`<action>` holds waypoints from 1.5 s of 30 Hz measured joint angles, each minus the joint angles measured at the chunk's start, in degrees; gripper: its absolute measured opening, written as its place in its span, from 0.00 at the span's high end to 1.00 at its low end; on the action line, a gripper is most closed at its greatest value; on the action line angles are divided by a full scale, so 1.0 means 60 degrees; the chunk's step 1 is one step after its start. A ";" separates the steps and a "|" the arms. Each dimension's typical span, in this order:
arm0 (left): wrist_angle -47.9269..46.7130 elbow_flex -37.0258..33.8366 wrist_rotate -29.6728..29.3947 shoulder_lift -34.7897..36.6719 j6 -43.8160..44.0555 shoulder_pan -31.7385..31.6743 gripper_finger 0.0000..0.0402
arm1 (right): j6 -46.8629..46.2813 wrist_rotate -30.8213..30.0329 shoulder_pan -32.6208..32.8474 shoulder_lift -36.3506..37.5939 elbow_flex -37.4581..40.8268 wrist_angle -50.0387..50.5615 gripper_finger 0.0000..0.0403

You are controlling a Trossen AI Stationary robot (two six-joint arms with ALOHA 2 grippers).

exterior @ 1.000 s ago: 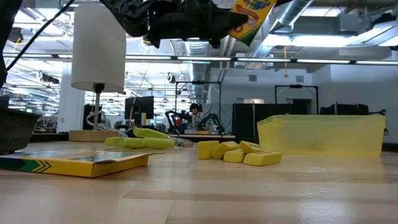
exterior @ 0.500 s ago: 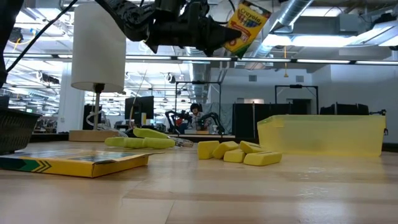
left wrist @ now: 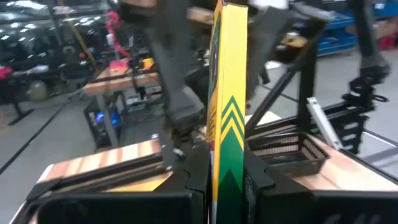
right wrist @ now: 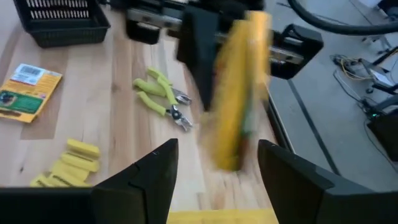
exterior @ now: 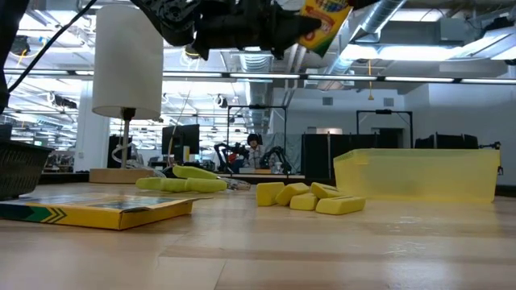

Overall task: Pick & Place School Supplies
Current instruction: Put the top crayon box into the yellow bin

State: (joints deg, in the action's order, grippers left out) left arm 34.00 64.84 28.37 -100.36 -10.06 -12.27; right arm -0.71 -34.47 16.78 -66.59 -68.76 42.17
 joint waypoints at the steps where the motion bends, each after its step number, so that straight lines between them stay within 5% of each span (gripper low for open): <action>1: -0.0001 0.0019 0.0009 0.0000 -0.0021 0.0036 0.94 | 0.0072 0.0007 -0.0019 -0.0035 -0.0003 -0.0090 0.47; 9: -0.0004 0.0073 -0.0008 0.0000 -0.0015 0.0107 0.94 | 0.0142 0.0025 -0.0099 -0.0046 -0.0003 -0.0393 0.56; 18: 0.0063 0.0073 -0.0002 0.0000 -0.0044 0.0114 0.94 | 0.0185 0.0243 -0.0230 -0.0036 -0.0003 -0.0399 0.96; 31: 0.0071 0.0073 -0.0358 0.0000 -0.0007 0.0091 0.78 | 0.0190 0.0309 -0.0766 0.0057 -0.0010 -0.0087 0.96; 45: -0.0463 0.0048 -0.0698 0.0011 -0.0037 -0.0328 0.67 | -0.2108 0.0102 -0.2084 0.0679 0.0090 0.4575 0.96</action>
State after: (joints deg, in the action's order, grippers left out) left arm 31.22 65.12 24.18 -100.29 -10.28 -14.24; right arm -13.36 -33.86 4.27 -62.51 -68.22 69.62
